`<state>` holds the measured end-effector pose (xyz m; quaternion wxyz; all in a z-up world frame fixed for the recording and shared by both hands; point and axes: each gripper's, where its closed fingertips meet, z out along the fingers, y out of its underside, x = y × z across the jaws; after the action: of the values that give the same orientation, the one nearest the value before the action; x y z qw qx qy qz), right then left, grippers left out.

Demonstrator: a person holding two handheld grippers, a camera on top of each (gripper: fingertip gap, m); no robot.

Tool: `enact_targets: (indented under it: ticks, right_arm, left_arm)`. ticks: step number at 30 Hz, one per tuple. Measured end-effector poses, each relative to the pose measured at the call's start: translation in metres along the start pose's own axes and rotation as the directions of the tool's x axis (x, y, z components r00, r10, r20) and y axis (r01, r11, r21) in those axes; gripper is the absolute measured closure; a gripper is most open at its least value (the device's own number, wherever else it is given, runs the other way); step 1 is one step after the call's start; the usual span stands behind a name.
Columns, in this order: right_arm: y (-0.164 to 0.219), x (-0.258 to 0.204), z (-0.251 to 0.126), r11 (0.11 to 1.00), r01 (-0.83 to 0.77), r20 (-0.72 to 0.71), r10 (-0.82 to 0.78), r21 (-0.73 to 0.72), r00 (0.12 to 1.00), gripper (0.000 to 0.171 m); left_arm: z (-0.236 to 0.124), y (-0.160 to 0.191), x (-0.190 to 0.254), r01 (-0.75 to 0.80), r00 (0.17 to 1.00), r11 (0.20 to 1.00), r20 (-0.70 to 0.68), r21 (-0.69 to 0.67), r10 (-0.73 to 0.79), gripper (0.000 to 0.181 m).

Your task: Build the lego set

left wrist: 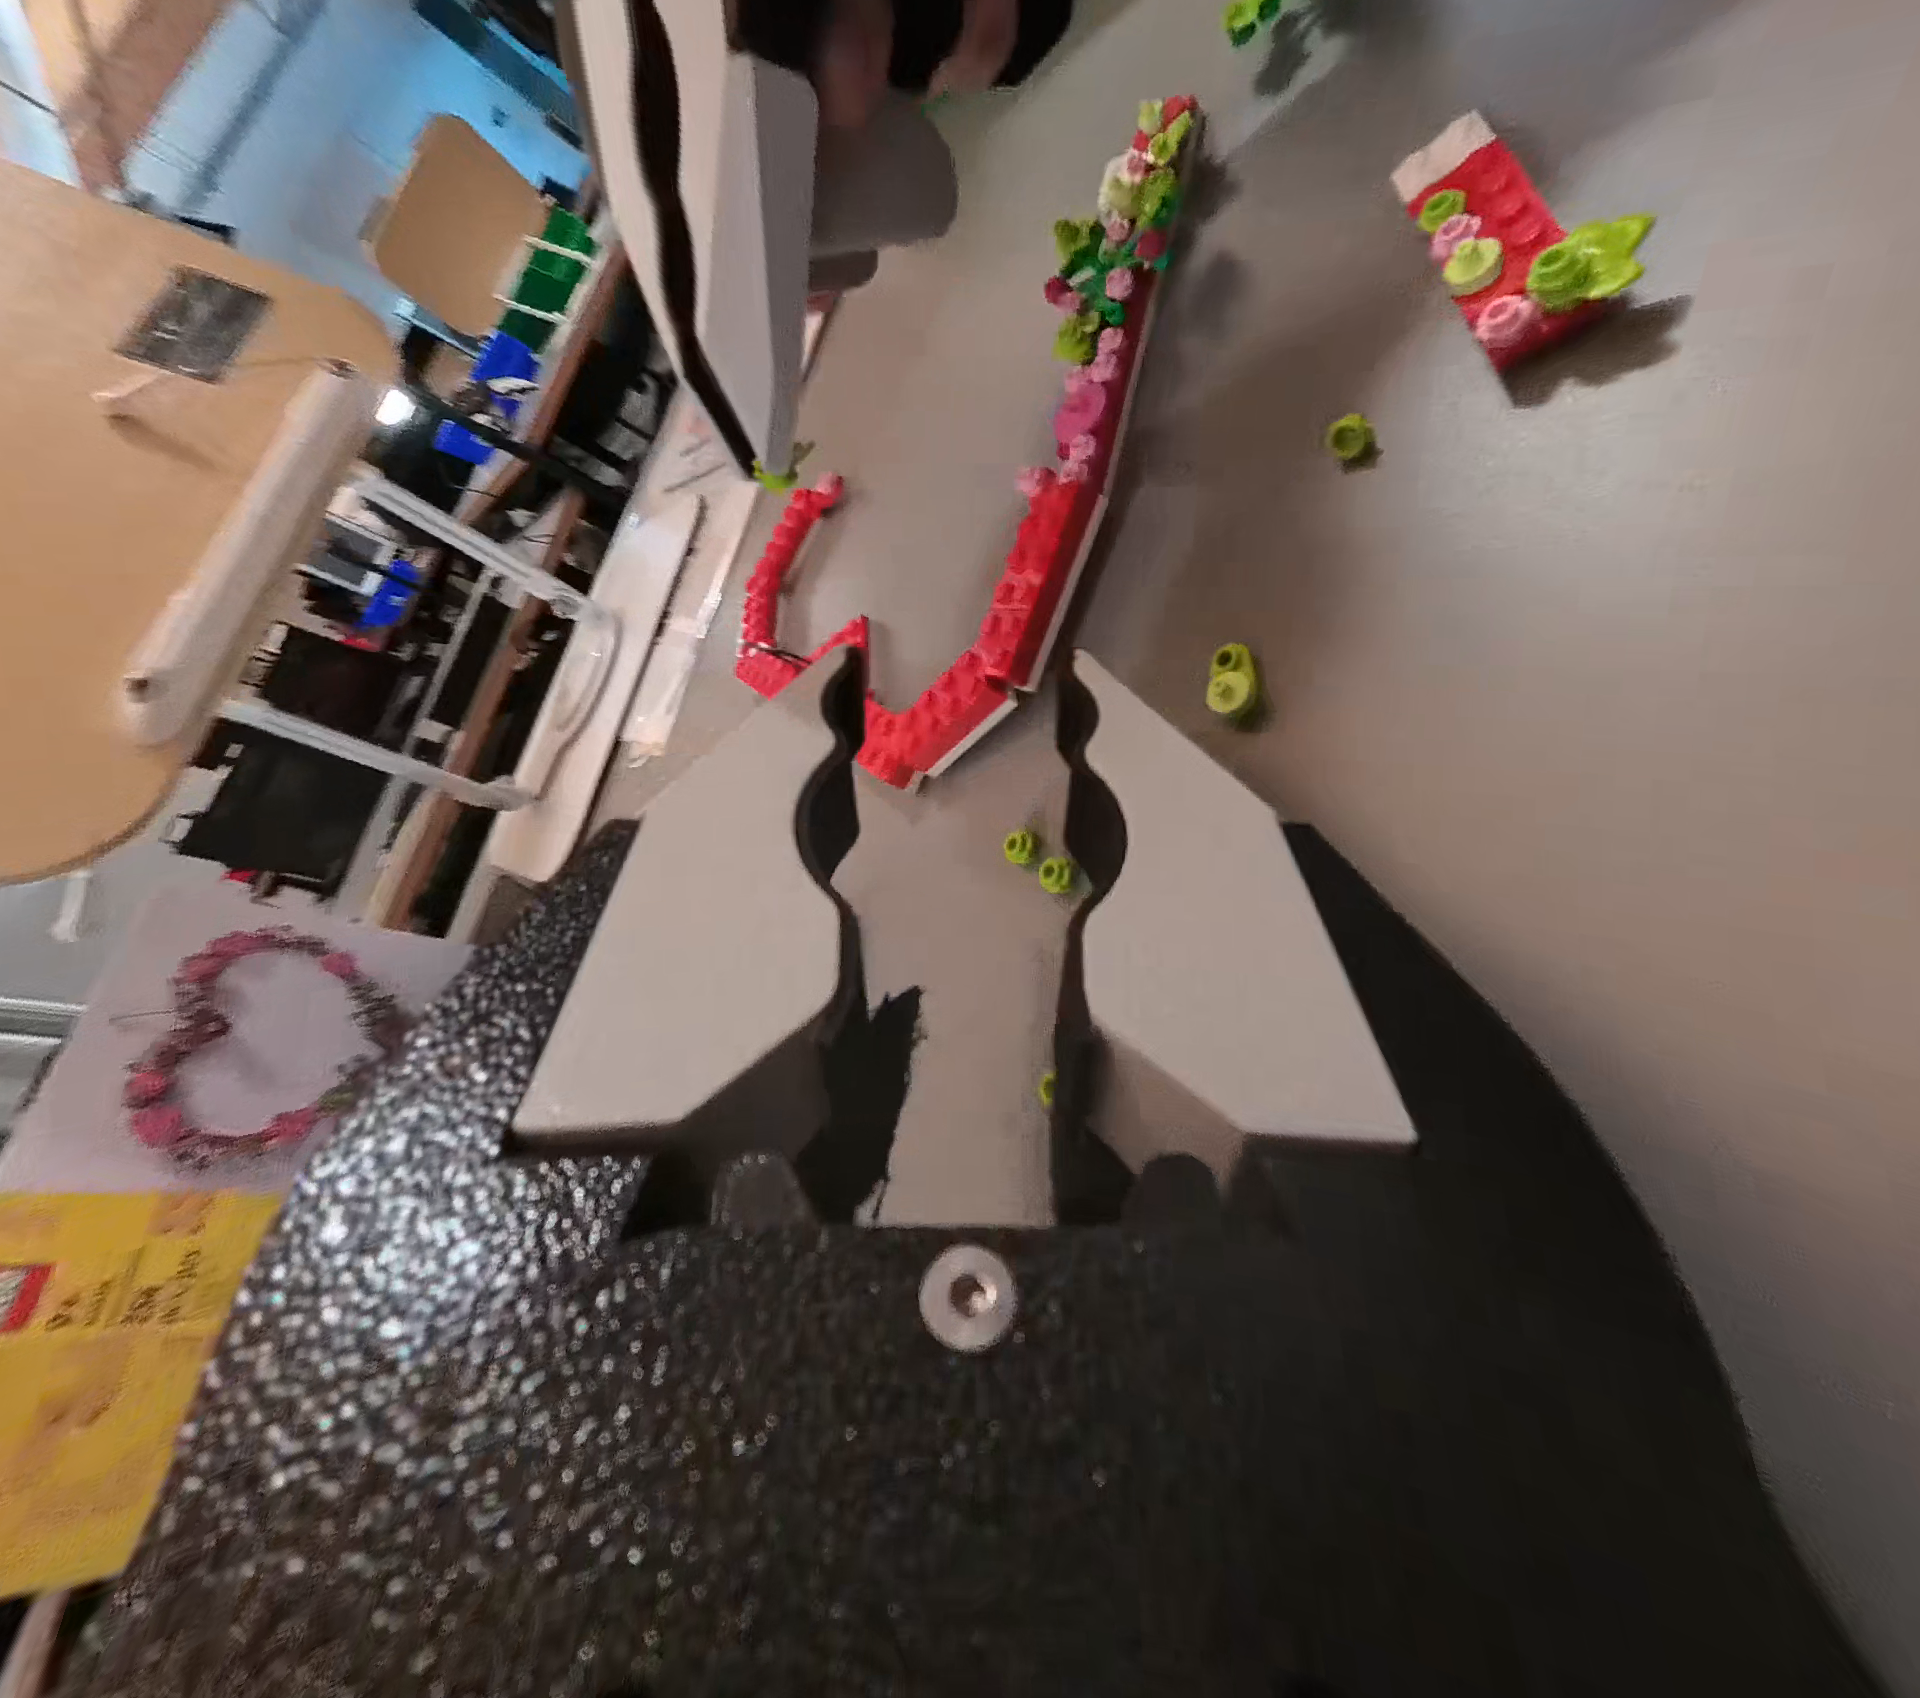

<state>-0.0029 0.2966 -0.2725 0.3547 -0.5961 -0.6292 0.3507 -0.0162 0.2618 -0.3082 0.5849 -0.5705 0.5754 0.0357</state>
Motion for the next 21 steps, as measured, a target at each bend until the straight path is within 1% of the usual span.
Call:
enact_targets:
  ticks: [2, 5, 10, 12, 16, 21]
  right_arm:
    - [0.004, 0.000, 0.001, 1.000, -0.003, 0.001, 0.003, -0.016, 1.000, 0.166]
    - [0.009, 0.000, 0.001, 1.000, -0.015, 0.007, 0.015, -0.026, 1.000, 0.166]
    - [0.013, 0.001, -0.001, 0.999, -0.030, 0.013, 0.030, -0.045, 0.999, 0.166]
    - [0.018, 0.002, -0.003, 0.997, -0.036, 0.014, 0.037, -0.062, 0.999, 0.166]
    - [0.022, 0.000, -0.008, 0.996, -0.064, 0.045, 0.067, -0.070, 0.997, 0.166]
    - [0.024, 0.000, -0.012, 0.995, -0.072, 0.052, 0.076, -0.075, 0.996, 0.165]
  left_arm:
    - [0.009, 0.005, -0.001, 0.022, 0.999, 1.000, -0.039, -0.019, -0.023, 0.143]
    - [0.019, 0.009, -0.006, -0.003, 0.998, 0.999, -0.067, -0.039, 0.000, 0.141]
    - [0.020, 0.006, -0.014, -0.059, 0.995, 0.998, -0.079, -0.028, 0.057, 0.142]
    - [0.016, 0.004, -0.013, -0.041, 0.994, 0.999, -0.103, -0.012, 0.040, 0.141]
    - [0.016, -0.007, -0.003, 0.044, 0.985, 0.999, -0.170, 0.015, -0.040, 0.137]
    - [0.028, -0.006, 0.008, 0.010, 0.976, 0.999, -0.217, -0.038, -0.018, 0.133]
